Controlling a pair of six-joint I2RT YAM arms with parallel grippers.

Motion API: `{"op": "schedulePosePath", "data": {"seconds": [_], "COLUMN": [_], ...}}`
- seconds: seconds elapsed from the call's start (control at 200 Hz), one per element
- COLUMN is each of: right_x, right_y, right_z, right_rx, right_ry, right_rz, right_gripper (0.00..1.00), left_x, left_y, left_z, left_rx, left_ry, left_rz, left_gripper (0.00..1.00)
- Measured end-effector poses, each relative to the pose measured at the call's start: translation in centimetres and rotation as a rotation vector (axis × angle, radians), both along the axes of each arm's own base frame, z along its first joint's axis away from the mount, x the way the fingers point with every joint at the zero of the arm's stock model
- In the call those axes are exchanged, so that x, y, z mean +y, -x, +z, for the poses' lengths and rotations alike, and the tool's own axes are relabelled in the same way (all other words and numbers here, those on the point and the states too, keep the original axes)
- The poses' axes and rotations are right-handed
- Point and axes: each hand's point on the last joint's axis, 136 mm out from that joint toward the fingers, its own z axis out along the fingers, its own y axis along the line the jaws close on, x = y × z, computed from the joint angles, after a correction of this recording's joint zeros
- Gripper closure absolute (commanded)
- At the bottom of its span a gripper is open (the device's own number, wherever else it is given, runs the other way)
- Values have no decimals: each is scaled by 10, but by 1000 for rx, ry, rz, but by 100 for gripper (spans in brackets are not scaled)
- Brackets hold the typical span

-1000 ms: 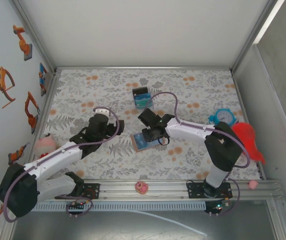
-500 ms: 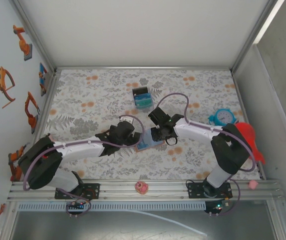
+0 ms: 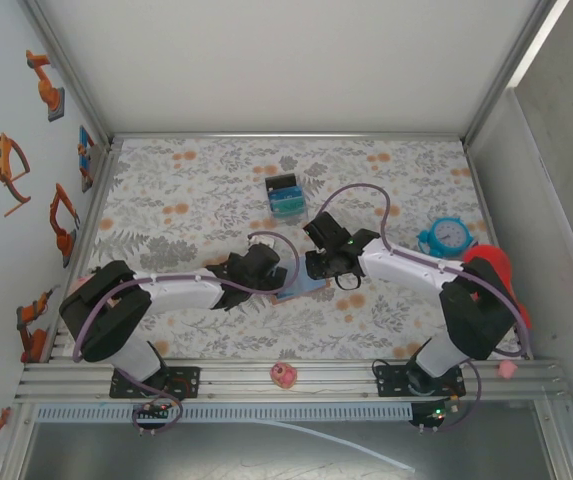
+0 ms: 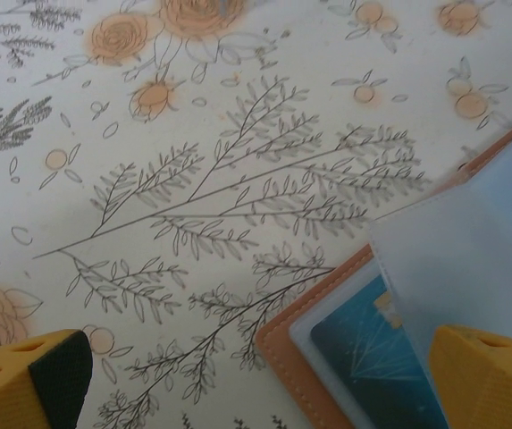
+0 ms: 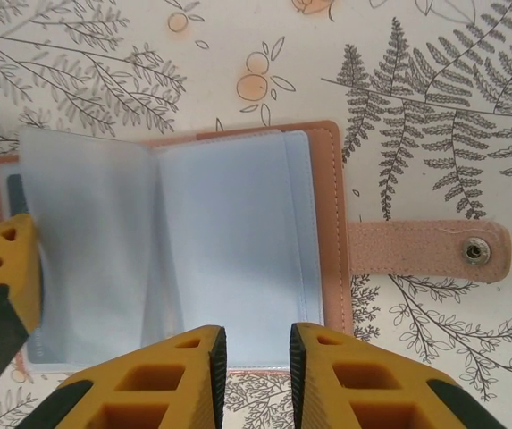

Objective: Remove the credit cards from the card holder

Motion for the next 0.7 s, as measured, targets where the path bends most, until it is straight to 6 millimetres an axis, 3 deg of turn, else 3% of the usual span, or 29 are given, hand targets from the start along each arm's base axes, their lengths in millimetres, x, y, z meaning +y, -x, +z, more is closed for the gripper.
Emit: {"op": "schedulePosePath", "data": {"seconds": [0.165, 0.28, 0.491, 0.701], "right_x": [3, 6, 35, 72], "right_y": [2, 9, 32, 39], "right_z": [4, 1, 5, 0], "right_rx": [-13, -14, -54, -68], "right_ry": [-43, -60, -25, 25], "right_rz": [11, 31, 156, 251], "right_gripper": [81, 82, 85, 84], "left_x": [-9, -4, 31, 72], "left_y": [-5, -9, -27, -31], "left_z": [10, 17, 48, 72], "left_rx": [-17, -14, -43, -93], "left_ry": [48, 92, 171, 225], "left_rz": [14, 63, 217, 335], "left_gripper": [3, 3, 3, 3]}}
